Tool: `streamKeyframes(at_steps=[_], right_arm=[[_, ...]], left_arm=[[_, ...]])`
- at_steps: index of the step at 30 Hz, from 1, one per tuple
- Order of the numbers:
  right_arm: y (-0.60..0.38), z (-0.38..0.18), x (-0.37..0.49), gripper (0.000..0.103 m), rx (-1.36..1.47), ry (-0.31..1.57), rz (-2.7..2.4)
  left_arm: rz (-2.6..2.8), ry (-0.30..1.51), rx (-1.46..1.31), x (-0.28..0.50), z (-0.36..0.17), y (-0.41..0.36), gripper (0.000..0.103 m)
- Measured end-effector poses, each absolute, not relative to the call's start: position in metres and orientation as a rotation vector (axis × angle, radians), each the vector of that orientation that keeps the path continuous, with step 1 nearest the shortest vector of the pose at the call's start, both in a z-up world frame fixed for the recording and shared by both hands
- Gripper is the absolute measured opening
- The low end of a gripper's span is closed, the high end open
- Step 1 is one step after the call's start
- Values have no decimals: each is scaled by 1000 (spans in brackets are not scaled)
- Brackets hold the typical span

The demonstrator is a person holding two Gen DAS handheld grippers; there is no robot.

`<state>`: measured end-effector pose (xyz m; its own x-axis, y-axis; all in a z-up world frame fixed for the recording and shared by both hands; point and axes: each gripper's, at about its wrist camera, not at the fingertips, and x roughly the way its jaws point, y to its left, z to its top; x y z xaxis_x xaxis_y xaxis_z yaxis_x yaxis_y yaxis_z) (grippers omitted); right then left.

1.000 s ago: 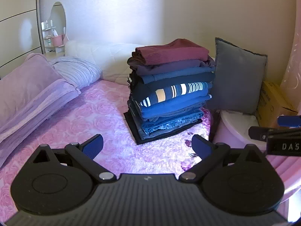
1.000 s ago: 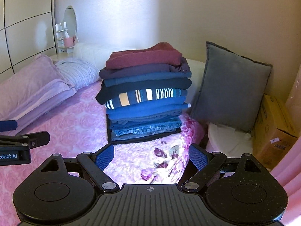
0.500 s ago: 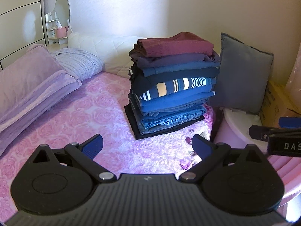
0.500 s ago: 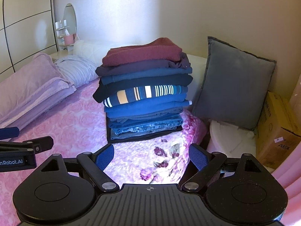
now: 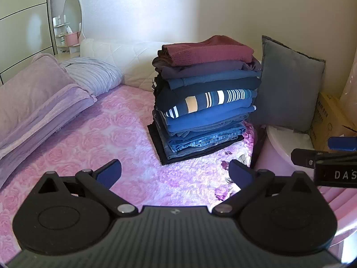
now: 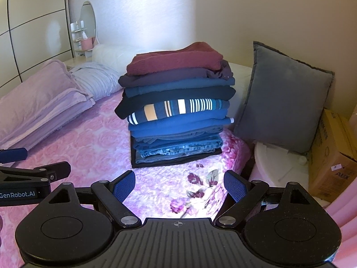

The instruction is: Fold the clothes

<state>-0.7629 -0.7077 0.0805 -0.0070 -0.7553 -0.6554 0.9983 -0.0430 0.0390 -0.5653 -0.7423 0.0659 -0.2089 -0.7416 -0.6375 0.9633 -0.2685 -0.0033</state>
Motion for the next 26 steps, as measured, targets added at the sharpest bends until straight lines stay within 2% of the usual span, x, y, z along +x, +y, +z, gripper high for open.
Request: streamKeyframes(at_steps=[26], right_arm=[[-707,79,-776,89,606,513,-1533]], left_arm=[[-1779,488,622,-576,63,-742,101]])
